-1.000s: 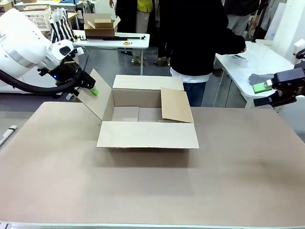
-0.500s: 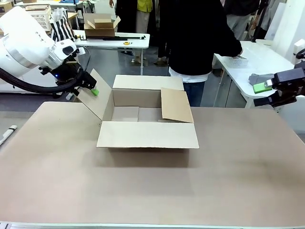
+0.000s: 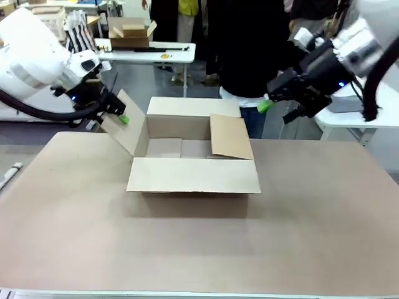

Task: Pack the gift set into the box.
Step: Place both hands on the side flaps of the Package Box and spread them outward.

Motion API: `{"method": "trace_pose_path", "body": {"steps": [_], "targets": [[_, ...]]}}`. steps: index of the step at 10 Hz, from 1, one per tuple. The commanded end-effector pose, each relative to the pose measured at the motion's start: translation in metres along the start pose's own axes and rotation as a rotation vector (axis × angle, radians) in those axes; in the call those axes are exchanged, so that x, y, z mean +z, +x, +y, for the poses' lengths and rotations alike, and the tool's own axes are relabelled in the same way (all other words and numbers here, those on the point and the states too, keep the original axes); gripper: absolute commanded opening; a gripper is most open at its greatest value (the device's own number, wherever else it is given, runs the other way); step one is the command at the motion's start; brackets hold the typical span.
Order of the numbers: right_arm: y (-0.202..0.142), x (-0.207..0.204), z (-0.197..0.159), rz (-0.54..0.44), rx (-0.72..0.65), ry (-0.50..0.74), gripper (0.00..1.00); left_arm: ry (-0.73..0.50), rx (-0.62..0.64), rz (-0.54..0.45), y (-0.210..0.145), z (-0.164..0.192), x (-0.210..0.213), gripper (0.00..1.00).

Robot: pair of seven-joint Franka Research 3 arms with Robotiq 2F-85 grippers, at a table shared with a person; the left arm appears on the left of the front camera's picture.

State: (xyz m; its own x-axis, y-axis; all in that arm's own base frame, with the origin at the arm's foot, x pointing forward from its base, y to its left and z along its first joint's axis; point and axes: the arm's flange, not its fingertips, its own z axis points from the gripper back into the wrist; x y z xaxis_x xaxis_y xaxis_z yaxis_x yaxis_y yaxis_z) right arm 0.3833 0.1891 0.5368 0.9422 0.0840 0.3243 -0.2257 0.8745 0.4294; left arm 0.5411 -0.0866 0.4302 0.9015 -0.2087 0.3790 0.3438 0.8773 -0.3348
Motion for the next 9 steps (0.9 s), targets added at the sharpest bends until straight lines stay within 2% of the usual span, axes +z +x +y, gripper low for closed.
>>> {"method": "trace_pose_path", "body": {"steps": [1, 2, 3, 4, 5, 6, 7, 8, 9], "targets": [[0.047, -0.049, 0.018, 0.065, -0.108, -0.2, 1.0, 0.014, 0.009, 0.0, 0.001, -0.001, 0.002, 1.0], [0.049, -0.075, 0.036, 0.091, -0.033, -0.252, 1.0, 0.014, 0.009, 0.0, 0.001, -0.001, 0.002, 1.0], [0.044, -0.091, 0.044, 0.071, 0.068, -0.317, 1.0, 0.014, 0.009, 0.0, 0.001, -0.001, 0.002, 1.0], [0.026, -0.068, 0.036, 0.075, 0.25, -0.144, 1.0, 0.014, 0.009, 0.0, 0.001, -0.001, 0.002, 1.0], [0.033, -0.088, 0.037, 0.061, 0.016, -0.249, 1.0, 0.014, 0.009, 0.0, 0.001, -0.001, 0.002, 1.0], [0.033, -0.088, 0.037, 0.061, 0.016, -0.249, 1.0, 0.014, 0.009, 0.0, 0.001, -0.001, 0.002, 1.0], [0.033, -0.095, 0.042, 0.082, 0.108, -0.239, 1.0, 0.014, 0.009, 0.0, 0.001, -0.001, 0.002, 1.0], [0.04, -0.107, 0.057, 0.222, -0.084, -0.374, 1.0, 0.014, 0.009, 0.0, 0.001, -0.001, 0.002, 1.0], [0.062, -0.127, 0.088, 0.28, -0.098, -0.495, 1.0, 0.014, 0.009, 0.0, 0.001, -0.001, 0.002, 1.0]]}}
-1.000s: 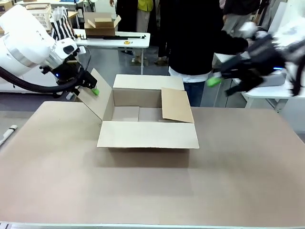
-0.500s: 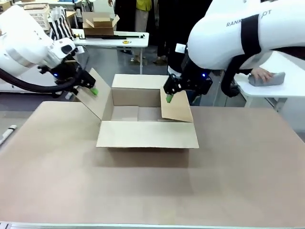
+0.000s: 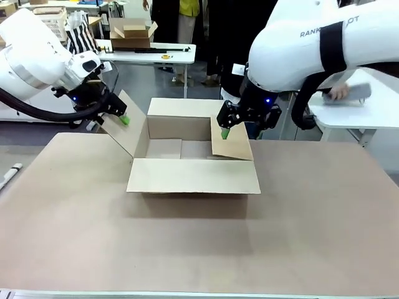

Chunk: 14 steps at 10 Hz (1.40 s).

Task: Pack the gift set into the box.
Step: Place both hands on the side flaps of the Package Box and spread them outward.

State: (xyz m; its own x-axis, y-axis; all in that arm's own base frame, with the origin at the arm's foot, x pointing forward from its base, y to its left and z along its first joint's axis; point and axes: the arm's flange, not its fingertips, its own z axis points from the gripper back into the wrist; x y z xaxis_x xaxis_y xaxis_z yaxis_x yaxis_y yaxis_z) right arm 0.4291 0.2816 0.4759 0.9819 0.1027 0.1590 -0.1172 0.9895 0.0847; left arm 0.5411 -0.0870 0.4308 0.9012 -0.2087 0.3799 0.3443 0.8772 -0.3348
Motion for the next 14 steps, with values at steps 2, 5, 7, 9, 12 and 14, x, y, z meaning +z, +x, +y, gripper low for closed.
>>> {"method": "trace_pose_path", "body": {"steps": [2, 5, 7, 9, 12, 14], "targets": [[0.071, -0.01, 0.092, 0.17, -0.085, -0.28, 1.0, 0.014, 0.009, 0.0, 0.0, 0.0, 0.001, 1.0], [0.111, -0.047, 0.13, 0.134, -0.135, -0.4, 1.0, 0.014, 0.009, 0.0, 0.0, 0.0, 0.001, 1.0], [0.122, -0.073, 0.144, 0.067, -0.194, -0.558, 1.0, 0.014, 0.009, 0.0, 0.0, 0.0, 0.001, 1.0], [0.126, -0.088, 0.141, 0.027, -0.195, -0.694, 1.0, 0.014, 0.009, 0.0, 0.0, 0.0, 0.001, 1.0], [0.132, -0.106, 0.124, 0.102, -0.143, -0.794, 1.0, 0.014, 0.009, 0.0, 0.0, 0.0, 0.001, 1.0], [0.134, -0.114, 0.115, 0.118, -0.146, -0.801, 1.0, 0.014, 0.009, 0.0, 0.0, 0.0, 0.001, 1.0]]}}
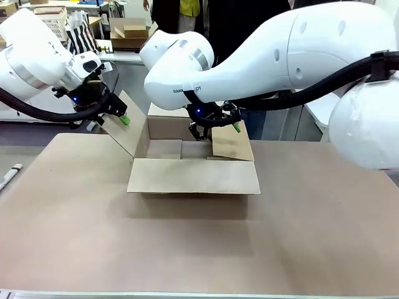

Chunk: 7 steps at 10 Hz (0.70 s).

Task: Pack the gift set into the box.
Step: Place both hands on the side flaps of the Package Box and spread them outward.

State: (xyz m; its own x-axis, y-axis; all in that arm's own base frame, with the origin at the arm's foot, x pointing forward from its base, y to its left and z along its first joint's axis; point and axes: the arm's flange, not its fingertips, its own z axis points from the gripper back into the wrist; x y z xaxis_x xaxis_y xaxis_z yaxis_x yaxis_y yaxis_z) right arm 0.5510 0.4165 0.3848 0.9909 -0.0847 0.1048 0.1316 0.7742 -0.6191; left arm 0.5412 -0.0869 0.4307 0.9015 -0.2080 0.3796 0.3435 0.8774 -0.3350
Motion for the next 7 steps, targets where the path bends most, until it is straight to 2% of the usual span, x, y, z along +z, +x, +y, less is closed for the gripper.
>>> {"method": "trace_pose_path", "body": {"steps": [1, 4, 7], "targets": [[0.014, 0.008, -0.001, 0.004, 0.021, -0.022, 1.0, 0.014, 0.008, 0.0, 0.0, 0.0, 0.002, 1.0], [0.012, 0.017, -0.02, -0.015, -0.001, -0.02, 1.0, 0.014, 0.008, 0.0, 0.0, 0.0, 0.002, 1.0], [0.006, 0.025, -0.055, -0.015, -0.021, -0.043, 1.0, 0.014, 0.008, 0.0, 0.0, 0.0, 0.002, 1.0]]}}
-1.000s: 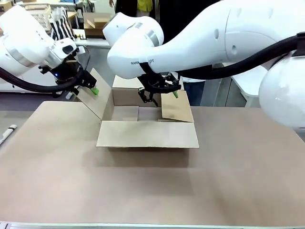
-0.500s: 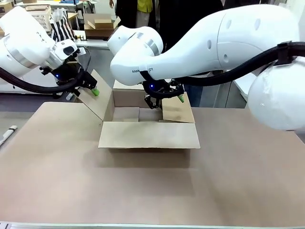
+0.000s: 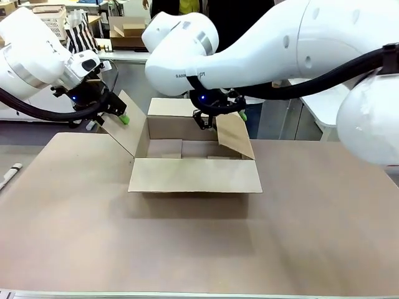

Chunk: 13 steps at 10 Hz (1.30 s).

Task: Pack the gift set into the box.
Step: Place both hands on the side flaps of the Package Box and spread them outward.

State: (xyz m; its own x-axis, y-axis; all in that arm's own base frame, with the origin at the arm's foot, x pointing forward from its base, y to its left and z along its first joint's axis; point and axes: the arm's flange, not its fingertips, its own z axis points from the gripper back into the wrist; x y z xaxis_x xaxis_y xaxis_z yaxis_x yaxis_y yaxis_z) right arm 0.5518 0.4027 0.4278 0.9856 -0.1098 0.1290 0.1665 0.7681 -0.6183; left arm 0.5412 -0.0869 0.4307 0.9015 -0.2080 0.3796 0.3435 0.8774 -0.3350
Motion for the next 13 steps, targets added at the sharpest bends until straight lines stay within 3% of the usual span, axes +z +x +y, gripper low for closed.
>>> {"method": "trace_pose_path", "body": {"steps": [1, 4, 6, 7, 8, 10, 13], "targets": [[0.0, 0.0, -0.031, -0.006, 0.004, -0.042, 1.0, 0.014, 0.008, 0.0, 0.0, 0.0, 0.002, 1.0], [0.004, -0.009, -0.076, 0.032, -0.024, -0.005, 1.0, 0.014, 0.008, 0.0, 0.0, 0.0, 0.002, 1.0], [0.007, -0.022, -0.101, 0.084, 0.006, 0.101, 1.0, 0.014, 0.008, 0.0, 0.0, 0.0, 0.002, 1.0], [0.006, -0.022, -0.106, 0.21, 0.115, 0.231, 1.0, 0.014, 0.008, 0.0, 0.0, 0.0, 0.002, 1.0], [0.018, -0.008, -0.087, 0.058, -0.036, 0.021, 1.0, 0.014, 0.008, 0.0, 0.0, 0.0, 0.002, 1.0], [0.018, -0.008, -0.087, 0.058, -0.036, 0.021, 1.0, 0.014, 0.008, 0.0, 0.0, 0.0, 0.002, 1.0], [0.036, -0.043, -0.137, 0.201, 0.098, 0.32, 1.0, 0.014, 0.008, 0.0, 0.0, 0.0, 0.002, 1.0]]}}
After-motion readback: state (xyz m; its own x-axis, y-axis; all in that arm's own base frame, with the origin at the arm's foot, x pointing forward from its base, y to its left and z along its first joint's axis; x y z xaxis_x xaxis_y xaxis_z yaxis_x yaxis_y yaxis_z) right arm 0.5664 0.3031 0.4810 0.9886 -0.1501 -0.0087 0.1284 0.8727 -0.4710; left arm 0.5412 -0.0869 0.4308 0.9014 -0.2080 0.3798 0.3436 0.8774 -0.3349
